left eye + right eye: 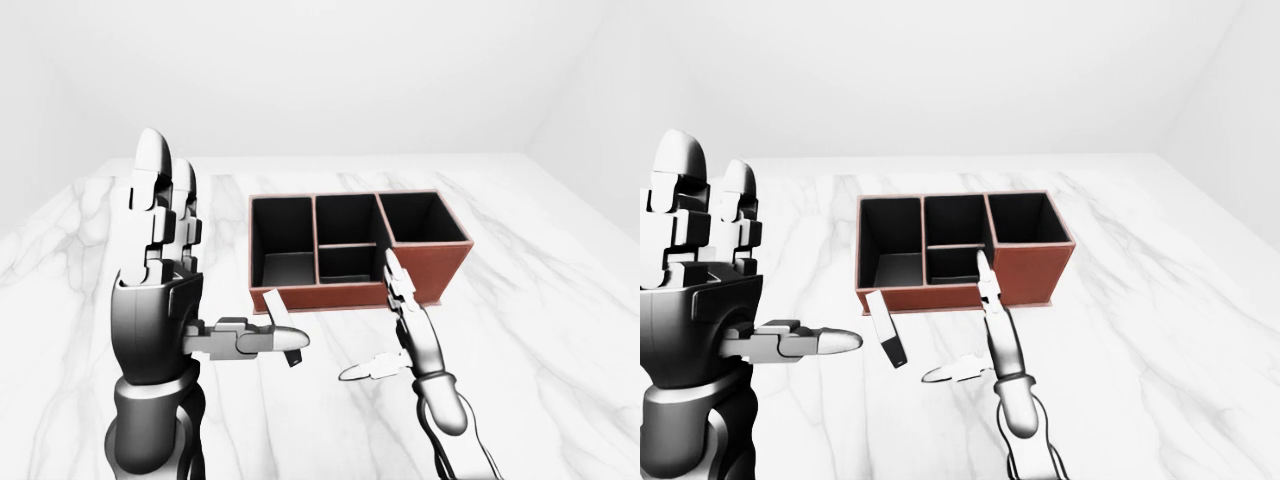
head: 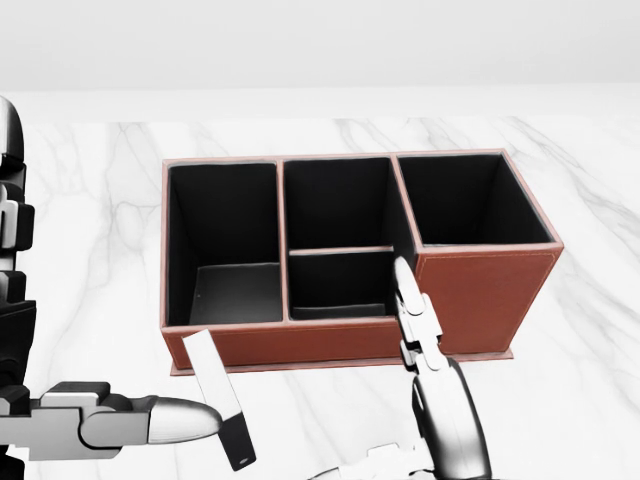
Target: Pick up the book and place it in the right compartment of the caddy.
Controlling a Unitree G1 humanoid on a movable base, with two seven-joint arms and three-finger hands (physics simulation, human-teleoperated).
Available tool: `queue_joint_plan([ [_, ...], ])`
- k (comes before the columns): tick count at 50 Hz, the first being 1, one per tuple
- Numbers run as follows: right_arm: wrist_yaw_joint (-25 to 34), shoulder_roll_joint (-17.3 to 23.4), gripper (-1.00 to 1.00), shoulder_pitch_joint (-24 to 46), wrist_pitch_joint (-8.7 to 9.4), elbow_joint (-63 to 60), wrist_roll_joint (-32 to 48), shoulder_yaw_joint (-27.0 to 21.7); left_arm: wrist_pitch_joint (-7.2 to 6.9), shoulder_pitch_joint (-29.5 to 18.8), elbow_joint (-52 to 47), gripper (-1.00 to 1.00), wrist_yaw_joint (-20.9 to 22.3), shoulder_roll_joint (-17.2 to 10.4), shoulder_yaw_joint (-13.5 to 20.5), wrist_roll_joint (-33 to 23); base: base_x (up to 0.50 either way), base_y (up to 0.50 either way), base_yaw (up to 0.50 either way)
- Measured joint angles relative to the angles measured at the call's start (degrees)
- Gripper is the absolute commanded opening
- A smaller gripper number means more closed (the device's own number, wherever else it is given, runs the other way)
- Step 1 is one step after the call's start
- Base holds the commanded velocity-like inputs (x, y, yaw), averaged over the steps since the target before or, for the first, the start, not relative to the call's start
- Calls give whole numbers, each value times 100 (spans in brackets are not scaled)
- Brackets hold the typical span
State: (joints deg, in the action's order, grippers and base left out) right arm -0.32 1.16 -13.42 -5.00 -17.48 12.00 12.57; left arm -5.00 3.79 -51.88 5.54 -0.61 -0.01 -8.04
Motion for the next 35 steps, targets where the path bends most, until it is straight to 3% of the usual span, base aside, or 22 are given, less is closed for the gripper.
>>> queue_joint_plan([
  [35,-302,69,100,-85,0,538,546,990,0,10,49,100,10,0,5,-1,0,0,0],
])
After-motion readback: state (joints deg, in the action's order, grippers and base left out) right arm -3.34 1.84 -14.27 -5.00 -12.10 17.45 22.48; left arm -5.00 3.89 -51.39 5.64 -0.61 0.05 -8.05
